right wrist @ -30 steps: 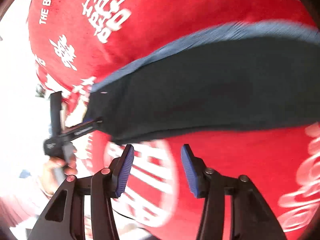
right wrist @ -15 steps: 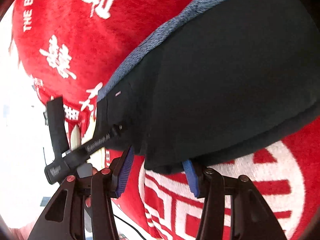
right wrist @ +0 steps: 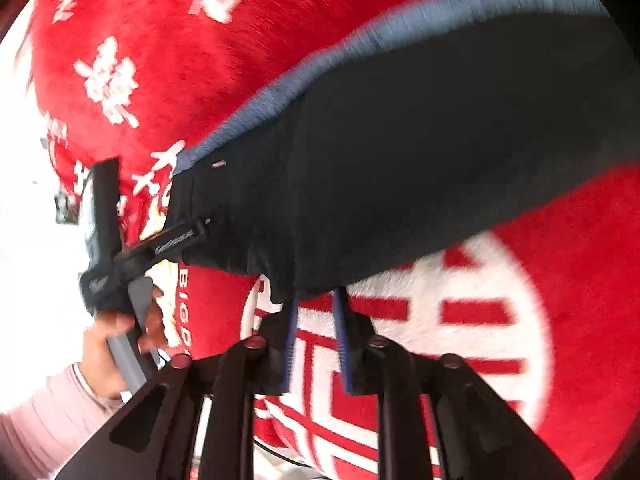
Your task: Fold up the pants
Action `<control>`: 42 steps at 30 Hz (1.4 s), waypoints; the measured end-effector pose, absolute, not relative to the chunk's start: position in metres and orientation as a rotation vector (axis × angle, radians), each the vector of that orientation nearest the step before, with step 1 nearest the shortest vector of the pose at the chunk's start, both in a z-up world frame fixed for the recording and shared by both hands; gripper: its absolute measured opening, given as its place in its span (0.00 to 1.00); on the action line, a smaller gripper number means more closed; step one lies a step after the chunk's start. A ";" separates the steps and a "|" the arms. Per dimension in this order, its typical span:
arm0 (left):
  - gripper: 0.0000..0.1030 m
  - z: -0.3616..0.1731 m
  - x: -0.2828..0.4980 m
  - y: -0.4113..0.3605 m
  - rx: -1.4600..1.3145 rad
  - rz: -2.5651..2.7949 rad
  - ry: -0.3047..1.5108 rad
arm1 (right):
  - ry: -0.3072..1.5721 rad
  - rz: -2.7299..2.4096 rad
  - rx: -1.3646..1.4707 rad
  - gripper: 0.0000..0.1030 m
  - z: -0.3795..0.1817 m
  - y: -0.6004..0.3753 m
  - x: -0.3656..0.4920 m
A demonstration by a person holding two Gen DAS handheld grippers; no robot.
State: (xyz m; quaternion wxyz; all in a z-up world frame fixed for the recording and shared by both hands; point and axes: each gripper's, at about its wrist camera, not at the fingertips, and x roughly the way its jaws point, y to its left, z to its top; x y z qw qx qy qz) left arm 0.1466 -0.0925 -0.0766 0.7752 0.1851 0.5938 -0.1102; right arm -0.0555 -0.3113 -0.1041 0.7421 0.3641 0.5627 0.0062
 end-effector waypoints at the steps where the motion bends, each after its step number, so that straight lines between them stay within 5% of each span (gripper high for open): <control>1: 0.75 -0.076 0.148 -0.095 0.392 -0.236 1.292 | 1.225 0.001 0.758 0.27 -0.098 -0.315 -0.055; 15: 0.75 -0.070 0.087 -0.211 0.507 -0.396 1.283 | 1.164 -0.332 0.630 0.27 -0.095 -0.463 -0.079; 25: 0.75 -0.028 0.045 -0.300 0.539 -0.499 1.218 | 1.020 -0.533 0.820 0.28 -0.081 -0.581 -0.161; 29: 0.75 -0.026 0.027 -0.359 0.531 -0.562 1.215 | 0.921 -0.572 0.966 0.48 -0.083 -0.611 -0.197; 42: 0.75 -0.070 0.051 -0.494 0.506 -0.451 1.160 | 0.867 -0.520 1.086 0.48 -0.103 -0.625 -0.215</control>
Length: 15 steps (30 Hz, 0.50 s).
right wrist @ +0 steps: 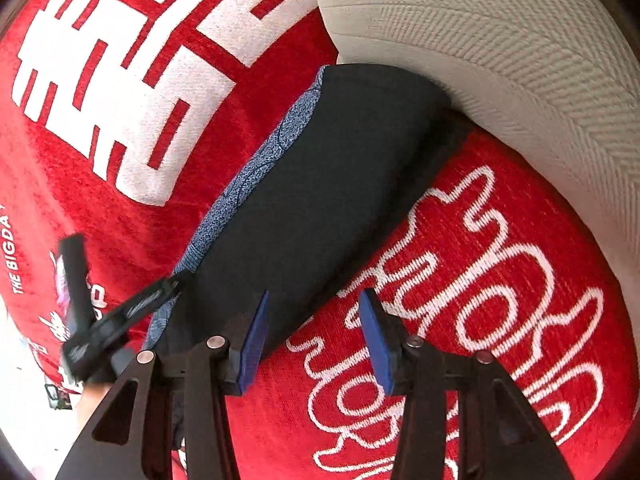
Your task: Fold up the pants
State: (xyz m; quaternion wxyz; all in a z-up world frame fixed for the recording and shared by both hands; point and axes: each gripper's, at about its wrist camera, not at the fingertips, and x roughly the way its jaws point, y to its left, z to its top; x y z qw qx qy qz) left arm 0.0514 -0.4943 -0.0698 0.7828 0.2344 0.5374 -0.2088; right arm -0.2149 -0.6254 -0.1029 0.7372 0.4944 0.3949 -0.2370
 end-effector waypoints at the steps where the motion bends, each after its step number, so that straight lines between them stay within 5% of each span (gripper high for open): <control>1: 0.75 -0.070 0.053 -0.499 0.500 -0.442 1.151 | 0.864 -0.533 1.062 0.48 -0.098 -0.626 -0.216; 6: 0.75 -0.070 0.056 -0.490 0.478 -0.405 1.150 | 0.809 -0.424 0.938 0.48 -0.064 -0.620 -0.184; 15: 0.76 -0.079 0.050 -0.484 0.449 -0.397 1.161 | 1.004 -0.317 0.788 0.33 -0.123 -0.646 -0.060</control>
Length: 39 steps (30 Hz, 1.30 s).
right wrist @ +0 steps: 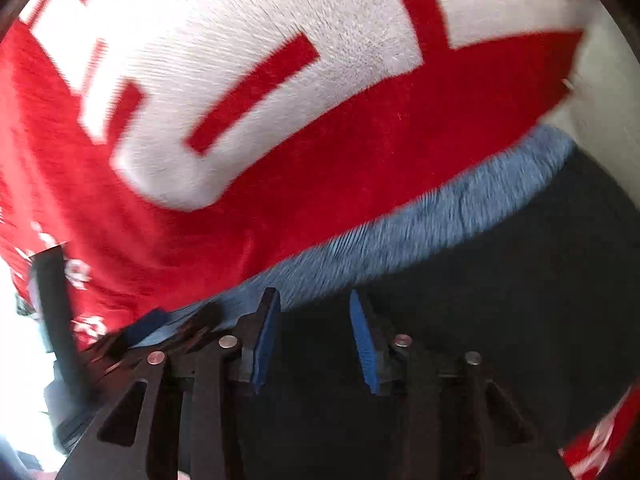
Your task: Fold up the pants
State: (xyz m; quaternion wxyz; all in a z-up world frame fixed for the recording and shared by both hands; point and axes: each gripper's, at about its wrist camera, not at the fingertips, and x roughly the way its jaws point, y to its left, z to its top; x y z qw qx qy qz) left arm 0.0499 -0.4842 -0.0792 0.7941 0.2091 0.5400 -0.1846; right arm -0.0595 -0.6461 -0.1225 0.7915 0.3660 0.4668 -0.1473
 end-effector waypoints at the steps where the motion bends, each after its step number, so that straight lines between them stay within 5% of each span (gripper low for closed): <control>1: 0.76 -0.083 0.061 -0.477 0.446 -0.400 1.165 | 1.005 -0.329 0.773 0.25 -0.123 -0.650 -0.058; 9: 0.75 -0.056 0.054 -0.449 0.428 -0.461 1.164 | 0.895 -0.428 0.939 0.29 -0.094 -0.676 -0.126; 14: 0.76 -0.054 0.023 -0.439 0.482 -0.499 1.157 | 0.778 -0.478 1.139 0.43 -0.090 -0.643 -0.212; 21: 0.76 -0.080 0.001 -0.425 0.500 -0.483 1.201 | 0.652 -0.504 1.338 0.44 -0.132 -0.623 -0.234; 39: 0.82 -0.085 -0.001 -0.420 0.481 -0.461 1.207 | 0.525 -0.567 1.352 0.44 -0.130 -0.636 -0.250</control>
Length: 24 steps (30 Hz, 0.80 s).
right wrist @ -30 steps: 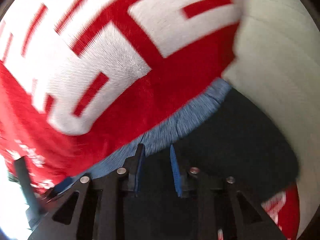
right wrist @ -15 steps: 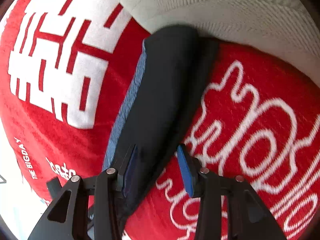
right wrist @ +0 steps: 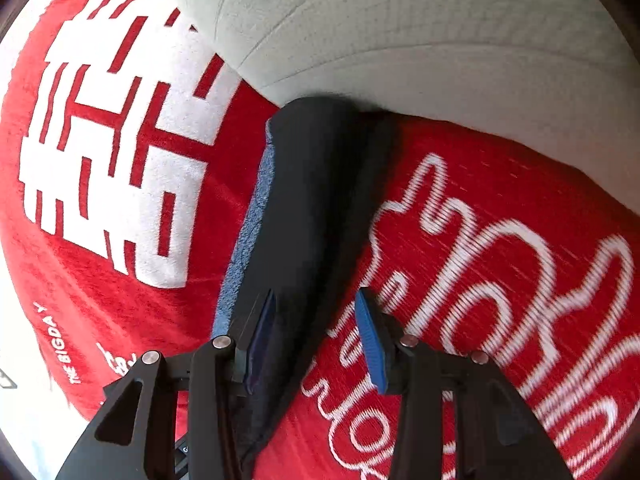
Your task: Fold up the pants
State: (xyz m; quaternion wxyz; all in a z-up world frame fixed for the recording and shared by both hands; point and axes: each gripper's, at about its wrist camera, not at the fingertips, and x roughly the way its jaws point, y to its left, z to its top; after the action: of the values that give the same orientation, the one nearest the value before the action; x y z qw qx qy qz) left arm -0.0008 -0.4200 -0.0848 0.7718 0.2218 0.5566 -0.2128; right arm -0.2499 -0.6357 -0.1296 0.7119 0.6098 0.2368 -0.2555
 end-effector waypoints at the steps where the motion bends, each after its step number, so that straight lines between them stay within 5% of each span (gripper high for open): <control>1: 0.82 -0.085 -0.002 -0.420 0.484 -0.462 1.199 | 0.530 -0.531 1.339 0.45 -0.129 -0.638 -0.243; 5: 0.82 -0.085 0.001 -0.420 0.490 -0.459 1.206 | 0.548 -0.466 1.297 0.43 -0.132 -0.647 -0.210; 6: 0.79 -0.083 0.003 -0.421 0.492 -0.456 1.213 | 0.565 -0.467 1.295 0.37 -0.133 -0.650 -0.204; 7: 0.74 -0.076 0.007 -0.423 0.476 -0.466 1.210 | 0.609 -0.483 1.287 0.17 -0.132 -0.652 -0.200; 9: 0.60 -0.067 0.015 -0.428 0.455 -0.487 1.200 | 0.625 -0.475 1.292 0.15 -0.128 -0.655 -0.198; 24: 0.60 -0.072 0.015 -0.432 0.402 -0.536 1.180 | 0.607 -0.321 1.113 0.12 -0.059 -0.634 -0.175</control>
State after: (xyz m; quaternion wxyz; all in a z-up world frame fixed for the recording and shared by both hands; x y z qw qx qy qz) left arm 0.0147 -0.4325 -0.0720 0.7786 0.1859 0.5456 -0.2480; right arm -0.1746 -0.6344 -0.0589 0.7938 0.5176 0.2824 -0.1493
